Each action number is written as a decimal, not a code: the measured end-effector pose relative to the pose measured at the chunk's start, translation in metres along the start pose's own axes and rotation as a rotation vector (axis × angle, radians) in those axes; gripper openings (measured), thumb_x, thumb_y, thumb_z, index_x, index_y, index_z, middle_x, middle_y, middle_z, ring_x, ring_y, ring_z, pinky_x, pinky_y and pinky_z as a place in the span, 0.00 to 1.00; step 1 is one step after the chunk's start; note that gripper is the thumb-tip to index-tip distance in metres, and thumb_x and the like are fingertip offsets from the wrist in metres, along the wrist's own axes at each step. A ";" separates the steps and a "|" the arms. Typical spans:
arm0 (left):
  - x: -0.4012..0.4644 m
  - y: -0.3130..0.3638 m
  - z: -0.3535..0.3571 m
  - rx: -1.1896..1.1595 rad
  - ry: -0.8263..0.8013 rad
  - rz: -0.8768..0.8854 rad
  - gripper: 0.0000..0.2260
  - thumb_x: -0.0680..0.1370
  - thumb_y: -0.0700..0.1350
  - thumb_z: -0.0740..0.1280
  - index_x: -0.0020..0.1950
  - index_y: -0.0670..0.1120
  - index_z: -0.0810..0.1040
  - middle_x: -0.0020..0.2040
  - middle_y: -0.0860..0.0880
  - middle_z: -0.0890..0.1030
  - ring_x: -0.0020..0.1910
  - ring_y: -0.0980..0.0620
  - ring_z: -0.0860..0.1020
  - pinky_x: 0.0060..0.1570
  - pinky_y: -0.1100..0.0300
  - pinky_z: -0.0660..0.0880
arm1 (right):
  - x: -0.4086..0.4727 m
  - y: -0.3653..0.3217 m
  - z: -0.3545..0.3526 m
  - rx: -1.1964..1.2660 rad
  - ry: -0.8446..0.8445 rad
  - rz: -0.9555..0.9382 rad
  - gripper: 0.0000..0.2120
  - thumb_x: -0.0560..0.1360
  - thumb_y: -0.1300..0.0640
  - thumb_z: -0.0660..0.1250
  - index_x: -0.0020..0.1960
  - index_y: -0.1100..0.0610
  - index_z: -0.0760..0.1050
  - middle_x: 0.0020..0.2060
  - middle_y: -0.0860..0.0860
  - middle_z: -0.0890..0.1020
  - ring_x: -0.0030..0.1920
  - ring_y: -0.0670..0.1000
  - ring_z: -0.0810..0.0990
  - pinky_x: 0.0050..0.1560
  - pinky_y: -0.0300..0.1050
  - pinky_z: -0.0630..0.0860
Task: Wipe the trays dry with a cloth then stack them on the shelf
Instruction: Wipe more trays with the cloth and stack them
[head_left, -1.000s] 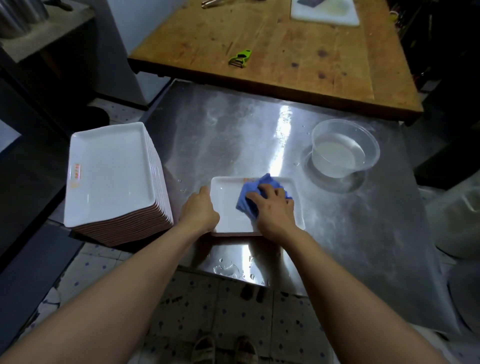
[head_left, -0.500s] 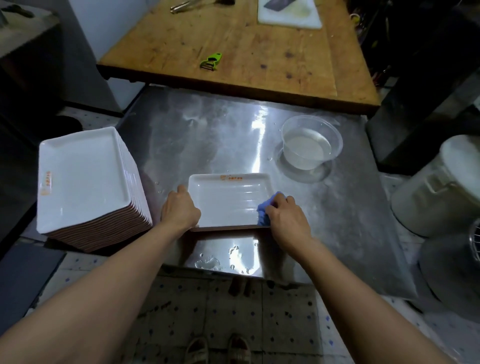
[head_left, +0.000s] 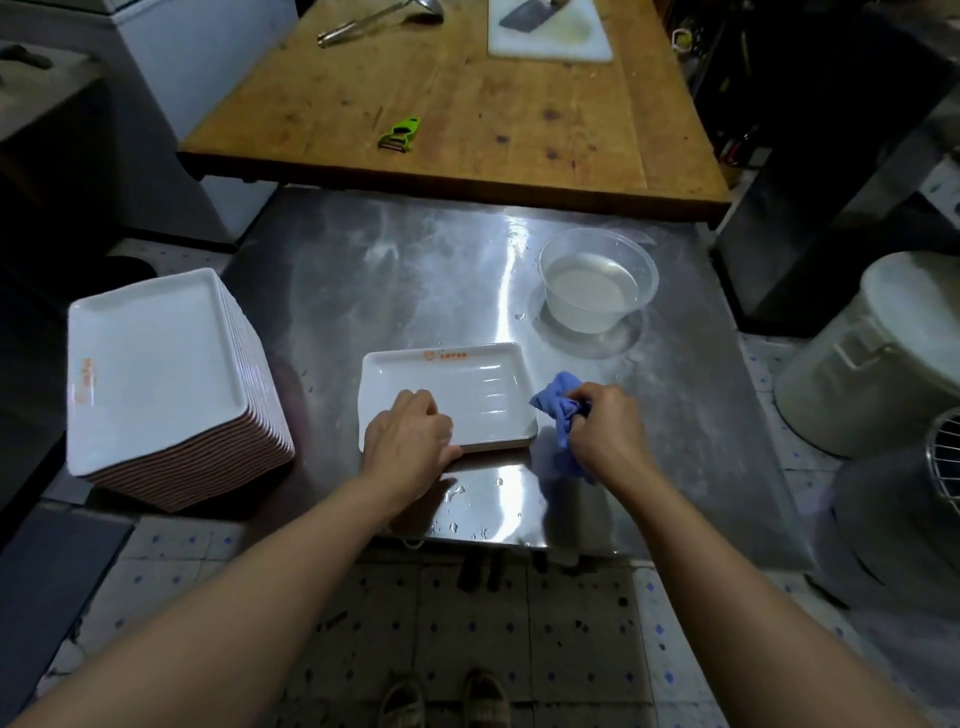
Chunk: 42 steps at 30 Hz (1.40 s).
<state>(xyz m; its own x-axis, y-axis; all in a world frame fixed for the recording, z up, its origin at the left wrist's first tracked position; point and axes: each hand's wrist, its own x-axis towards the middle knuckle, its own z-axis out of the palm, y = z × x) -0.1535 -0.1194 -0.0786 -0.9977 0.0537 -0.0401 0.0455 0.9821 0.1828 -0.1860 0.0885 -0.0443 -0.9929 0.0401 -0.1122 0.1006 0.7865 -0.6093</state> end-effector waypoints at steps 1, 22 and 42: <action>0.000 0.003 0.001 0.049 -0.016 0.016 0.10 0.77 0.51 0.64 0.53 0.49 0.81 0.54 0.51 0.74 0.57 0.51 0.69 0.41 0.59 0.64 | 0.000 0.002 0.001 0.002 0.004 0.013 0.09 0.73 0.68 0.63 0.47 0.63 0.81 0.42 0.59 0.82 0.40 0.55 0.79 0.38 0.41 0.70; 0.003 0.002 -0.058 -0.043 0.277 0.059 0.08 0.80 0.47 0.60 0.52 0.43 0.74 0.41 0.41 0.81 0.40 0.36 0.78 0.34 0.54 0.61 | -0.013 -0.030 -0.031 0.290 0.145 0.095 0.14 0.73 0.69 0.60 0.45 0.54 0.79 0.39 0.50 0.77 0.36 0.46 0.75 0.32 0.29 0.69; -0.033 0.002 -0.205 -1.240 0.453 -0.206 0.10 0.79 0.38 0.61 0.38 0.46 0.75 0.32 0.49 0.76 0.33 0.51 0.73 0.38 0.56 0.70 | -0.035 -0.219 -0.095 0.441 0.510 -0.655 0.03 0.70 0.63 0.70 0.43 0.61 0.76 0.44 0.49 0.74 0.49 0.53 0.72 0.49 0.39 0.65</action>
<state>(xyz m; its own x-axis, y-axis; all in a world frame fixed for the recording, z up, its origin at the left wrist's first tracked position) -0.1304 -0.1560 0.1245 -0.9203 -0.3760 0.1084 0.0595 0.1395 0.9884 -0.1794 -0.0266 0.1672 -0.7576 0.0192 0.6524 -0.5769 0.4477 -0.6832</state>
